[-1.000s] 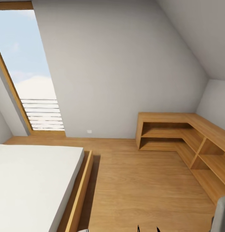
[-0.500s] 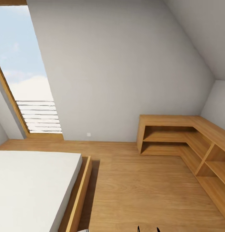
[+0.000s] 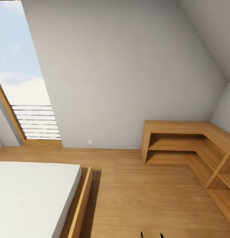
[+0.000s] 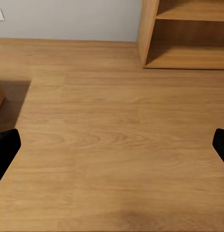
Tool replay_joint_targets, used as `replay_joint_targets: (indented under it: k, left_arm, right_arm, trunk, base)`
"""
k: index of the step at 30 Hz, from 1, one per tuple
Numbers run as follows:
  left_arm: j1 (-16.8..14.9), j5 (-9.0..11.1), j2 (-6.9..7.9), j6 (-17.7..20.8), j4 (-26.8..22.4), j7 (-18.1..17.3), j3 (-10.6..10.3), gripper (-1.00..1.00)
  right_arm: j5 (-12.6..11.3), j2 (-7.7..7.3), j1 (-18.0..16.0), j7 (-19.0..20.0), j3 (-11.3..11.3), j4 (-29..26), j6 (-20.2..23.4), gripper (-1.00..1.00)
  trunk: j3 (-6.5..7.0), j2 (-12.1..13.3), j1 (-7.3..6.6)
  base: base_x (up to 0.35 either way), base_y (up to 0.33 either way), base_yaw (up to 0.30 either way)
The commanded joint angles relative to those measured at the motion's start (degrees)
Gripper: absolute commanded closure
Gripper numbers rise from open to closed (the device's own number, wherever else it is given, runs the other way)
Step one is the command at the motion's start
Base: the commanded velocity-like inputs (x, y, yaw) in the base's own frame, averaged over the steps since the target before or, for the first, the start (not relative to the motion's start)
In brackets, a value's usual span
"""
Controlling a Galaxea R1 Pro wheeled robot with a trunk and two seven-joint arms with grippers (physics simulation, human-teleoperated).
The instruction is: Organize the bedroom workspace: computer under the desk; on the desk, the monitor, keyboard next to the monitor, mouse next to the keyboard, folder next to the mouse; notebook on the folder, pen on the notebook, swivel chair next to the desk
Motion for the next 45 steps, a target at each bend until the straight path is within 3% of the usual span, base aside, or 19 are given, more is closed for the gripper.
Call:
replay_joint_targets:
  k: [1, 16, 45]
  left_arm:
    - [-0.1, 0.6, 0.03, -0.3, 0.0, 0.3, -0.5, -1.00]
    - [-0.1, 0.6, 0.02, -0.3, 0.0, 0.3, -0.5, -1.00]
    - [-0.1, 0.6, 0.04, -0.3, 0.1, 0.3, -0.5, -1.00]
  right_arm:
    - [-0.5, 0.00, -0.1, -0.2, 0.5, 0.0, -0.2, -1.00]
    - [-0.4, -0.02, 0.0, -0.2, 0.5, 0.0, -0.2, -1.00]
    - [-0.4, -0.02, -0.1, -0.1, 0.5, 0.1, -0.2, -1.00]
  trunk:
    - [-0.13, -0.1, 0.07]
    - [-0.13, -0.1, 0.07]
    - [-0.13, -0.1, 0.07]
  base:
    - [0.328, 0.000, 0.000]
    - [0.328, 0.000, -0.076]
    - [0.328, 0.000, -0.253]
